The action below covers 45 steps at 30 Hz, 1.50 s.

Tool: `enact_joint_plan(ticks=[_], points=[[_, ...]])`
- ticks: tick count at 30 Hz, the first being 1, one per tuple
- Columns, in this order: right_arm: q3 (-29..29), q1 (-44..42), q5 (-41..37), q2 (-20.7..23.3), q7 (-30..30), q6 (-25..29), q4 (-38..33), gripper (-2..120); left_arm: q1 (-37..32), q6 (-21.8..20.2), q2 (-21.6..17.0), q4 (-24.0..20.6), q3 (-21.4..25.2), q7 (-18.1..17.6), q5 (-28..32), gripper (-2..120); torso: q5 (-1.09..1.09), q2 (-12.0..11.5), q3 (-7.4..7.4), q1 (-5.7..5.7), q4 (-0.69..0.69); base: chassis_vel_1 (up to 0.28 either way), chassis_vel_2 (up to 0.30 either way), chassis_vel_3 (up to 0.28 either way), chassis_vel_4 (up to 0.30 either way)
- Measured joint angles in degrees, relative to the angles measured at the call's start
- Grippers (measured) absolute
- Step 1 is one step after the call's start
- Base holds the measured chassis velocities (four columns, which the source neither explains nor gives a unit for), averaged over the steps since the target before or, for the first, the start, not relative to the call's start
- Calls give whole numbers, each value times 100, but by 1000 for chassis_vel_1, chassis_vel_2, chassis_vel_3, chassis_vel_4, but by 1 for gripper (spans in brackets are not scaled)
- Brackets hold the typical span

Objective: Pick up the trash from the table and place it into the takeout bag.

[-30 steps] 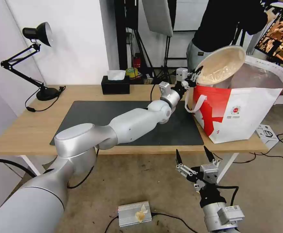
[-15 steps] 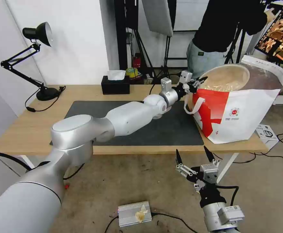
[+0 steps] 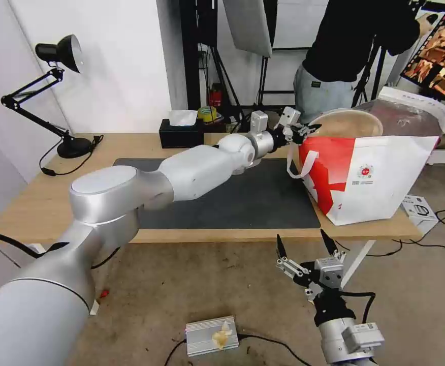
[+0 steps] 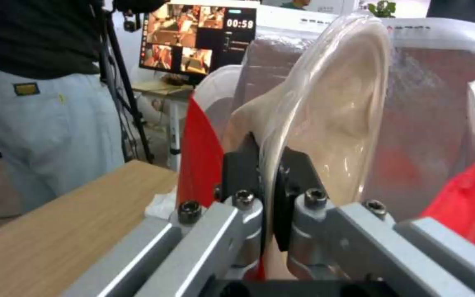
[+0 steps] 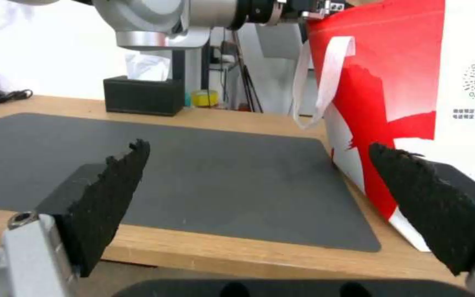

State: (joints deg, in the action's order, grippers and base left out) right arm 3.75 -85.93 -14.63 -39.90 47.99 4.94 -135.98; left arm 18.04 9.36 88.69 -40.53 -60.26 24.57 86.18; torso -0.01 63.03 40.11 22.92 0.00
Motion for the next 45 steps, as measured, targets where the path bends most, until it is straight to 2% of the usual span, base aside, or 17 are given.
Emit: enact_joint_plan(ticks=[7,10,12,14,15,19,20,26,28,33,36,38,40,41,43,44,45], points=[[0,0,0,0,0,0,0,100,13,116,-22,-34,39,-76,-163,26,0,0,0,0,0,0,0,0,0],[0,0,0,0,0,0,0,100,37,323,-4,-26,39,-163,-200,34,0,0,0,0,0,0,0,0,0],[0,-1,0,0,0,0,0,100,40,514,22,-8,55,-279,-244,45,0,0,0,0,-1,0,0,0,0],[0,0,0,0,0,0,0,100,52,568,-8,-86,72,-320,-261,53,2,0,0,0,0,0,0,0,0],[0,0,0,0,0,0,0,100,52,568,-8,-86,72,-320,-261,53,2,0,0,0,0,0,0,0,0],[0,0,0,0,0,0,0,100,63,692,-82,-303,105,-439,-242,72,1,0,0,0,0,0,0,0,0],[0,0,0,0,0,0,0,100,63,692,-82,-303,105,-439,-242,72,1,0,0,0,0,0,0,0,0],[0,0,0,0,0,0,0,100,90,778,-121,-537,188,-707,-225,94,1,0,0,0,-1,0,0,0,0],[0,0,0,0,0,0,0,100,123,858,-155,-618,232,-746,-240,99,1,0,0,0,0,0,0,0,0],[0,0,0,0,0,0,0,100,184,1096,-320,-912,362,-846,-325,100,1,0,0,0,-1,0,0,0,0],[0,0,0,0,0,0,0,100,198,1472,-649,-1373,466,-1444,-538,100,0,0,0,0,-2,0,0,0,0],[0,0,0,0,0,0,0,100,192,1591,-777,-1521,497,-1571,-595,100,0,0,0,0,-1,0,0,0,0],[0,0,0,0,0,0,0,100,135,1752,-1299,-2150,542,-1996,-820,100,-1,0,0,0,0,0,0,0,0],[0,0,0,0,0,0,0,100,135,1752,-1299,-2150,542,-1996,-820,100,-1,0,0,0,0,0,0,0,0],[0,0,0,0,0,0,0,100,64,1845,-1734,-2677,548,-2452,-1009,100,-1,0,0,0,3,0,0,0,0],[0,0,0,0,0,0,0,100,64,1845,-1734,-2677,548,-2452,-1009,100,-1,0,0,0,3,0,0,0,0],[0,0,0,0,0,0,0,100,9,1896,-1965,-2962,548,-2739,-1105,100,-2,0,0,0,3,0,0,0,0]])
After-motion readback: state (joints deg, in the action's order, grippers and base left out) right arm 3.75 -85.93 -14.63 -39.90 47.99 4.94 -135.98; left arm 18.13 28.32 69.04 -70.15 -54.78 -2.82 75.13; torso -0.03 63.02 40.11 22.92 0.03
